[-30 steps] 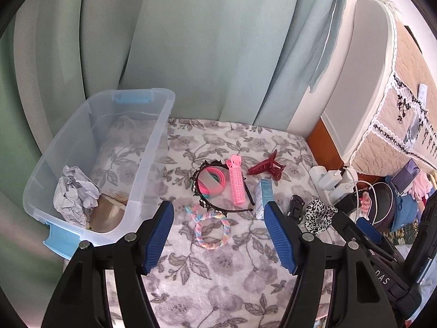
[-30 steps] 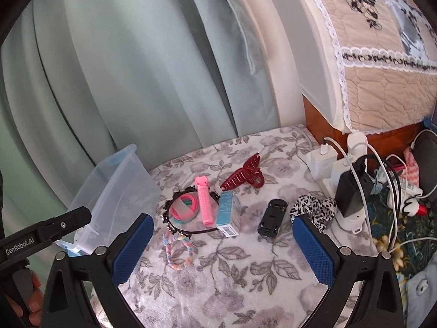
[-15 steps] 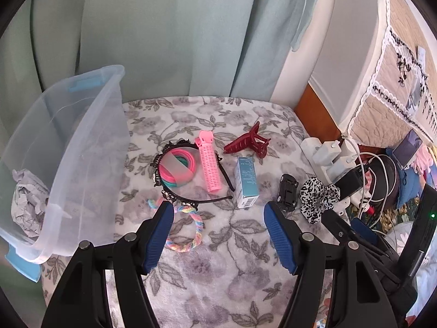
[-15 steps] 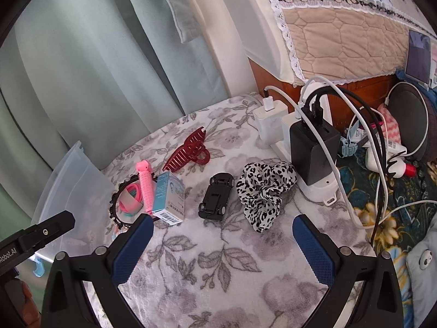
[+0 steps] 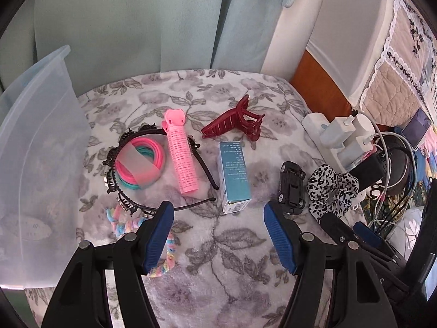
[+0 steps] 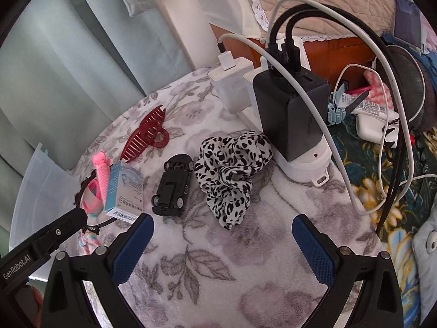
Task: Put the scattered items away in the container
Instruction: 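Grasp the blue medicine box with the left tool while the right tool grasps the leopard scrunchie, then lift and carry the medicine box and scrunchie over the clear box with both tools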
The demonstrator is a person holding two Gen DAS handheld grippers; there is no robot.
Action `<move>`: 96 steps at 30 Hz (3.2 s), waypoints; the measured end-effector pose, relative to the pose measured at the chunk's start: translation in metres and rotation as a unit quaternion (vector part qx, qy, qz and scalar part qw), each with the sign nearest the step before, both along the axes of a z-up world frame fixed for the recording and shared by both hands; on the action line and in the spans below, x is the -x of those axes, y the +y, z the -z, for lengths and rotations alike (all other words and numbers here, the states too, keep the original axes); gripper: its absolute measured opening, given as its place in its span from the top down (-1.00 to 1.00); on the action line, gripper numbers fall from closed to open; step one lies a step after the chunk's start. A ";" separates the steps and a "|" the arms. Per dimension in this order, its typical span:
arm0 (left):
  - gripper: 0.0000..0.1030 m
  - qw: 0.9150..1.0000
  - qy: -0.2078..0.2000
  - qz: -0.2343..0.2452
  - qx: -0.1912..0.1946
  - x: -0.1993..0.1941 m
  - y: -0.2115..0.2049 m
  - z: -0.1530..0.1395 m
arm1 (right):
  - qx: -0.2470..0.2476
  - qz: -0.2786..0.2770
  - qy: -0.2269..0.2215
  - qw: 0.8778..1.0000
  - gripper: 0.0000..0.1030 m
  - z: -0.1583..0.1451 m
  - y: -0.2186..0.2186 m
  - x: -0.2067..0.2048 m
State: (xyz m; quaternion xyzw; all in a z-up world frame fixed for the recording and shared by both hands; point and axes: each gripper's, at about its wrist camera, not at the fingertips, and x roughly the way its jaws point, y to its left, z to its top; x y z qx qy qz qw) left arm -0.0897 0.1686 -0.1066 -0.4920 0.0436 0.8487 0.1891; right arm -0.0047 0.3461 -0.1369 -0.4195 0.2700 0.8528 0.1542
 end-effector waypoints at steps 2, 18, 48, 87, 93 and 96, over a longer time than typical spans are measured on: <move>-0.35 1.000 -0.002 0.003 0.002 0.005 0.004 0.006 | -0.004 0.001 0.000 1.000 -0.86 0.002 0.000 0.003; -0.16 1.000 -0.015 0.017 -0.003 0.042 0.025 0.039 | -0.032 0.034 -0.012 0.999 -0.31 0.023 0.004 0.028; 0.47 1.000 -0.008 -0.006 -0.017 0.022 0.009 0.020 | -0.048 0.012 0.027 0.998 0.67 0.003 -0.003 0.019; 0.47 0.980 0.147 -0.048 -0.126 -0.083 -0.102 -0.149 | -0.135 -0.063 0.256 0.955 0.67 -0.205 -0.110 -0.071; 0.47 0.975 0.160 -0.065 -0.142 -0.083 -0.129 -0.162 | -0.142 -0.089 0.275 0.947 0.67 -0.222 -0.136 -0.068; 0.47 0.972 0.165 -0.078 -0.149 -0.083 -0.143 -0.165 | -0.148 -0.102 0.281 0.943 0.67 -0.228 -0.149 -0.064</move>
